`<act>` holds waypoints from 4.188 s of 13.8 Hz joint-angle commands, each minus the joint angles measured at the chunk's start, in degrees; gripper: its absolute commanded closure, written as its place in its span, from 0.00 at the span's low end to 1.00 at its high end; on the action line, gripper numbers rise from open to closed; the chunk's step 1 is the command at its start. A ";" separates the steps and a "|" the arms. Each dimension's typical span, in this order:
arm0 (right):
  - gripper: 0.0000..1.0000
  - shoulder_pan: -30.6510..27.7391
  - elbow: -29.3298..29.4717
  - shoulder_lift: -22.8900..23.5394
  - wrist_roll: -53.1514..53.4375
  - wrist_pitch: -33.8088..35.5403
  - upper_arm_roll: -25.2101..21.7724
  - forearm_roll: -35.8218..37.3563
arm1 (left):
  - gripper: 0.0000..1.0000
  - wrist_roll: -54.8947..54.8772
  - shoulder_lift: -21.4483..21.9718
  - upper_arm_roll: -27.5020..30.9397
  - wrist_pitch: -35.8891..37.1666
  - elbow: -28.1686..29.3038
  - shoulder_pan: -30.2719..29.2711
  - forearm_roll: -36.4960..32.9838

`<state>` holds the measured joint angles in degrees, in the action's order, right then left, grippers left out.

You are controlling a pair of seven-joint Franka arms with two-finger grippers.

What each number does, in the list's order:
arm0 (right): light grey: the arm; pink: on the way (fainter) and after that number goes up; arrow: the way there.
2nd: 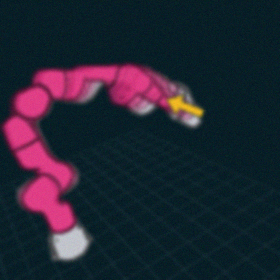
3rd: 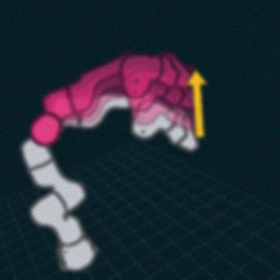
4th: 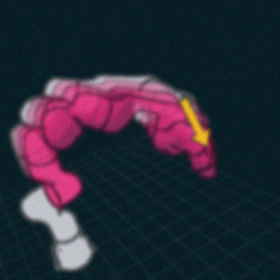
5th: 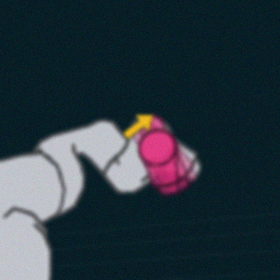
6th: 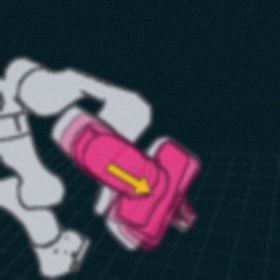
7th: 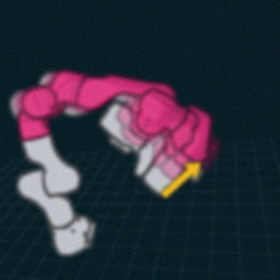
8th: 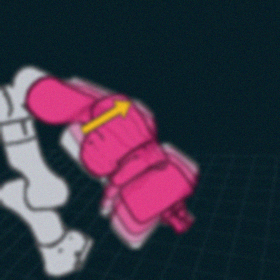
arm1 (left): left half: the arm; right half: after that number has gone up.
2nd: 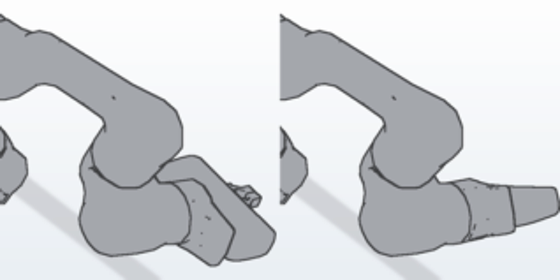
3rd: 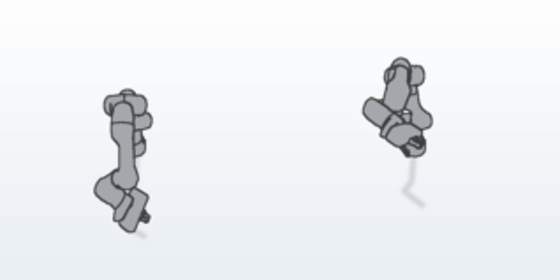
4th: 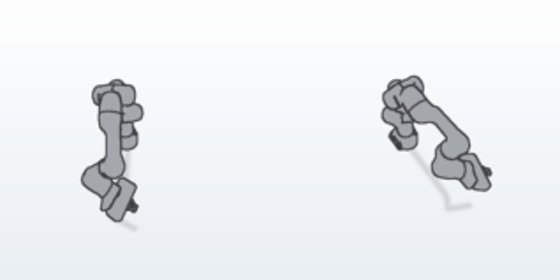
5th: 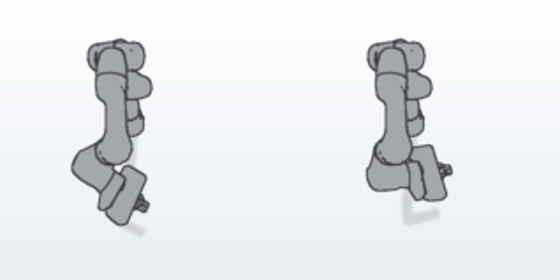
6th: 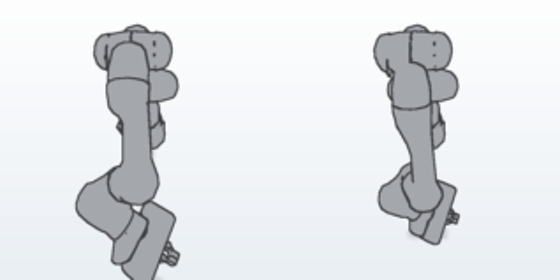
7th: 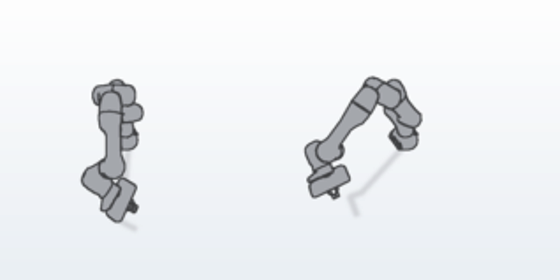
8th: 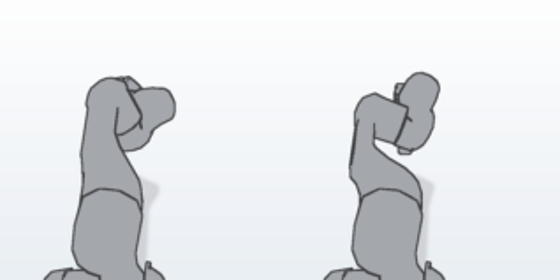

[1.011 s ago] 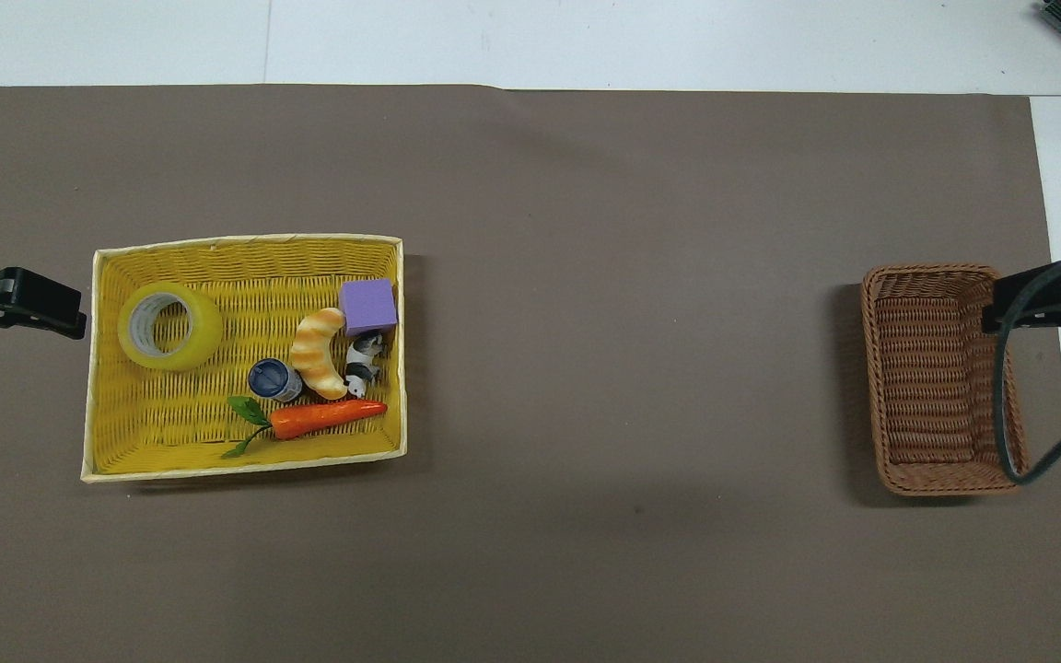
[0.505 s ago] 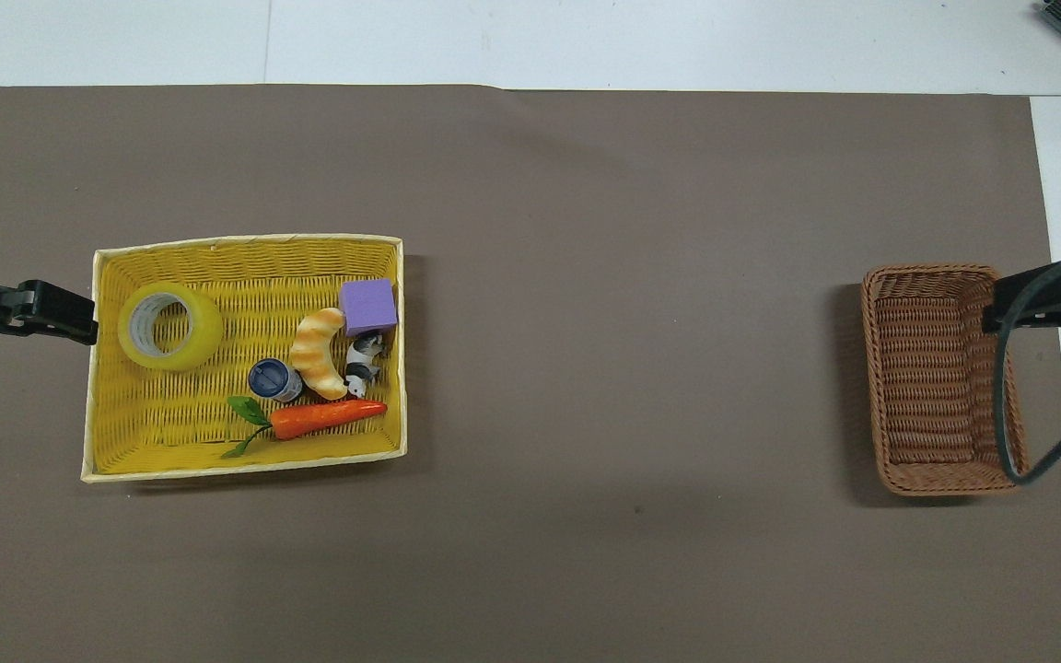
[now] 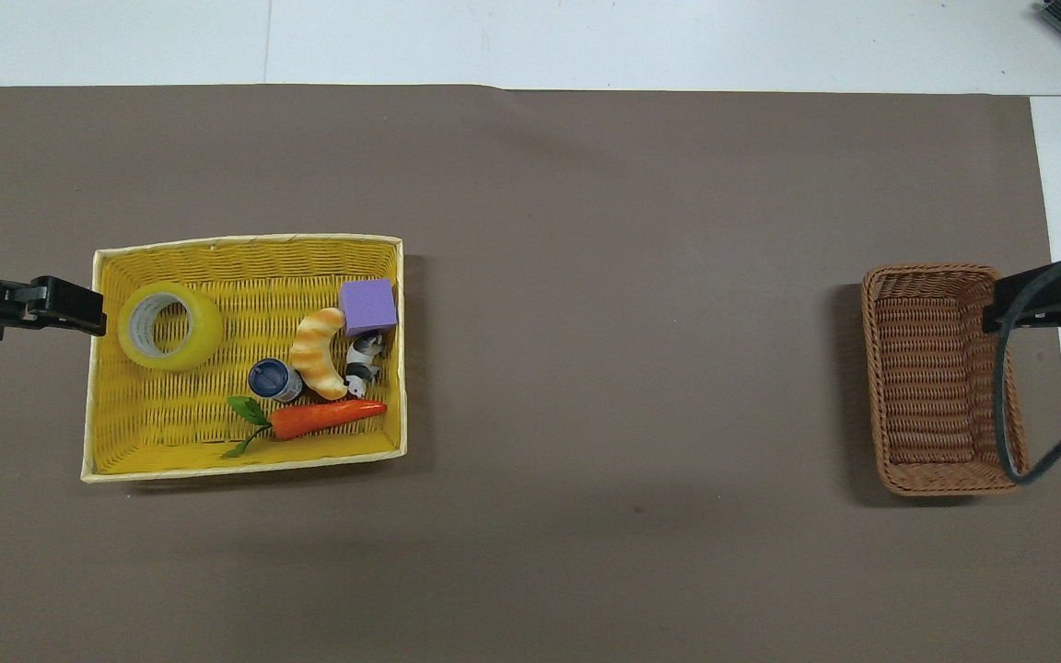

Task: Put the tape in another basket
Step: 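Move the left gripper over the tape roll in the yellow basket, then close the left gripper on the rim of the tape roll, then lift the tape with the left gripper while the right gripper reaches forward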

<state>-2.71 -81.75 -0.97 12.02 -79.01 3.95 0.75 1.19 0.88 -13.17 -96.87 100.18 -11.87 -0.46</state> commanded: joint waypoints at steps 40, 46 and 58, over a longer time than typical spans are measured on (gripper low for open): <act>0.00 -0.63 -0.51 -0.43 -1.47 -0.18 0.27 -0.84 | 1.00 21.66 -10.19 0.08 -31.55 20.86 -6.33 0.55; 0.00 -0.72 -0.42 -0.43 -1.56 -0.18 0.27 -0.93 | 1.00 20.87 -10.19 -0.19 -23.91 11.20 -5.28 0.55; 0.00 -1.07 -1.83 -1.40 -1.73 -0.26 0.44 -1.01 | 1.00 21.39 -10.10 -0.45 -3.24 -5.78 5.78 -0.16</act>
<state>-2.97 -81.89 -1.03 11.98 -78.91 4.03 0.69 22.39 -9.07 -14.30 -103.08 96.28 -9.16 -0.30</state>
